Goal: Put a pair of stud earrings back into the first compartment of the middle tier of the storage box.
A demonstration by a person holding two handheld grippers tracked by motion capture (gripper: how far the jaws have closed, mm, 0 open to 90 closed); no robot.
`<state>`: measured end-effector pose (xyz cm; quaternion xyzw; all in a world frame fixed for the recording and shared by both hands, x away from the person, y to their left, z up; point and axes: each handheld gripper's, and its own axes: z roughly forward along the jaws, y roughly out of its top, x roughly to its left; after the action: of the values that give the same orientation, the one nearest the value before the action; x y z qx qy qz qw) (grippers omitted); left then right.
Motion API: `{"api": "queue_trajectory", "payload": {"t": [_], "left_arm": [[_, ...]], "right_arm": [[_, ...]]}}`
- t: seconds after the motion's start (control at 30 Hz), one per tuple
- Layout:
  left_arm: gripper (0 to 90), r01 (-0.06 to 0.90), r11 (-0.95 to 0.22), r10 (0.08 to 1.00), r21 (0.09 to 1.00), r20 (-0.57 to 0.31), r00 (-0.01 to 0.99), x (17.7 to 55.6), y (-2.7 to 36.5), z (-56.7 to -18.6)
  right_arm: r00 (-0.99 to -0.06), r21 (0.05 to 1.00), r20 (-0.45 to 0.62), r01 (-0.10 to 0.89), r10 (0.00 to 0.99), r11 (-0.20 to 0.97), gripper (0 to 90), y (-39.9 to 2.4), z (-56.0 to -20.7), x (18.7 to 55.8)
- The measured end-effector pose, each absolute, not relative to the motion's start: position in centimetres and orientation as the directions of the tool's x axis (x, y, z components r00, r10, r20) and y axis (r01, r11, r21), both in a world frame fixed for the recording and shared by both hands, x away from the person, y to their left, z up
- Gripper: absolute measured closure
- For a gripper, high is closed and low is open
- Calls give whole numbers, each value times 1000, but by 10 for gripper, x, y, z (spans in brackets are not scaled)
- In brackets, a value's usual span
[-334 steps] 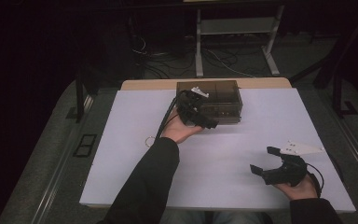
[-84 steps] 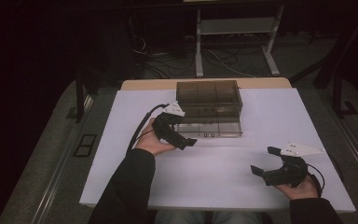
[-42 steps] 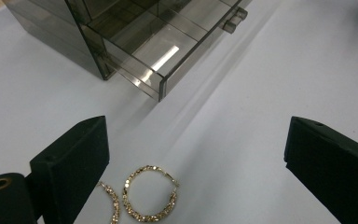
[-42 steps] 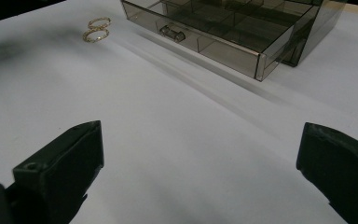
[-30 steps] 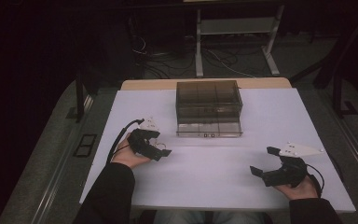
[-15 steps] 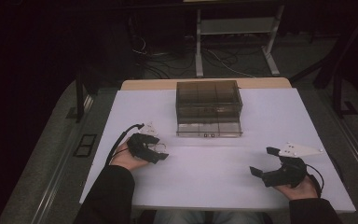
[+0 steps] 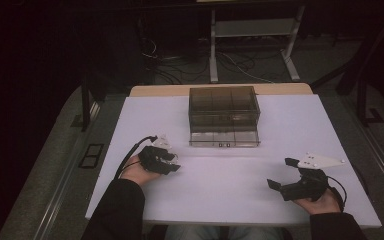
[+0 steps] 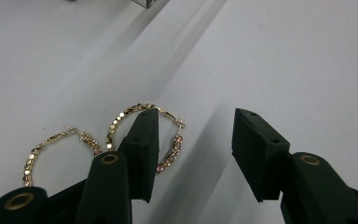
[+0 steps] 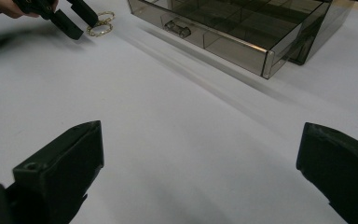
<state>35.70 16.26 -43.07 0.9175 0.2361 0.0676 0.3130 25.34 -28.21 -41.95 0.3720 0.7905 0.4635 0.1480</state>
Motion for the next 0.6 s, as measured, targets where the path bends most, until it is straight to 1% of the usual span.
{"api": "queue_trajectory", "payload": {"t": [0.17, 0.33, 0.6], "left_arm": [[570, 395, -700, 477, 595, -22, 878, 359, 164, -432], [641, 397, -705, 481, 587, -15, 876, 360, 166, -433], [752, 417, -694, 485, 588, -46, 873, 364, 167, -435]], "right_arm": [[-680, 842, 112, 453, 725, 295, 0, -282, -420, 254], [-680, 841, 112, 453, 724, 295, 0, -282, -420, 254], [-681, 841, 112, 452, 724, 295, 0, -282, -420, 253]]}}
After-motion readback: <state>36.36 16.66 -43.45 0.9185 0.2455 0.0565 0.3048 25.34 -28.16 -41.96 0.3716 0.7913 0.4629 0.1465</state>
